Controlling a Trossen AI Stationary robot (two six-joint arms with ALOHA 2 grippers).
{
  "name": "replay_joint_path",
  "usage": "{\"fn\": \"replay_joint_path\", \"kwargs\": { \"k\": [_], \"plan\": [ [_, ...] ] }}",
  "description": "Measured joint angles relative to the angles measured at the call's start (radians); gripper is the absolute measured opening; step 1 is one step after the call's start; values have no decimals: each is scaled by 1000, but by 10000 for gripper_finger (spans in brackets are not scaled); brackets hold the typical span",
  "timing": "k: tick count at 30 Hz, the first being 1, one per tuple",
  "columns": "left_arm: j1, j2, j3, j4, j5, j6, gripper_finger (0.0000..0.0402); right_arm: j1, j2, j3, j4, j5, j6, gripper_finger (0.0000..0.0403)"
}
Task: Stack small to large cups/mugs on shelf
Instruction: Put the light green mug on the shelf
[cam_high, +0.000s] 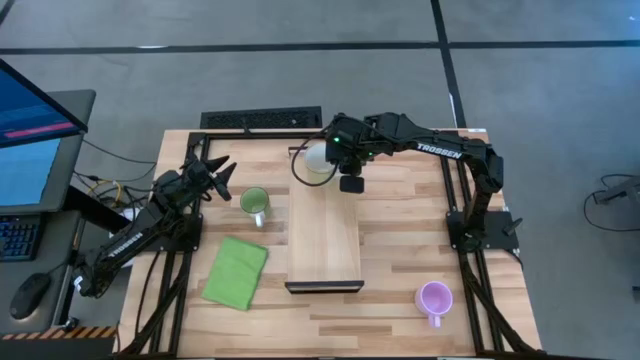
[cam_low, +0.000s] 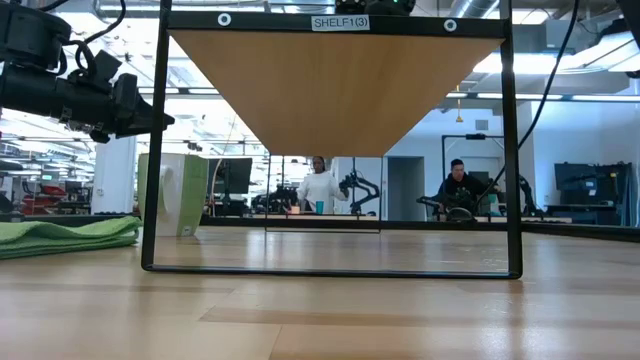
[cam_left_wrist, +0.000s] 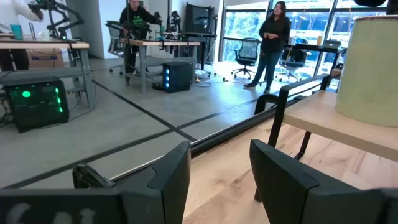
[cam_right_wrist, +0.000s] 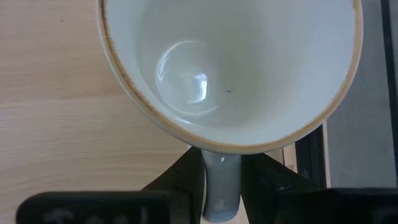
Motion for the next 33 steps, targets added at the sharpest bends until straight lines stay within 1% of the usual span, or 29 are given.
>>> {"fn": "replay_joint_path", "kwargs": {
  "k": [4,8,18,23,33],
  "plan": [
    [0,0,0,0,0,0,158,0,0,0,-3,39,-45,109],
    [0,0,0,0,0,0,158,0,0,0,-3,75,-48,109],
    [0,0,0,0,0,0,158,3,0,0,-3,75,-47,109],
    [0,0,0,0,0,0,158,3,0,0,-3,75,7,109],
    [0,0,0,0,0,0,158,3,0,0,-4,75,13,109]
  ]
}}
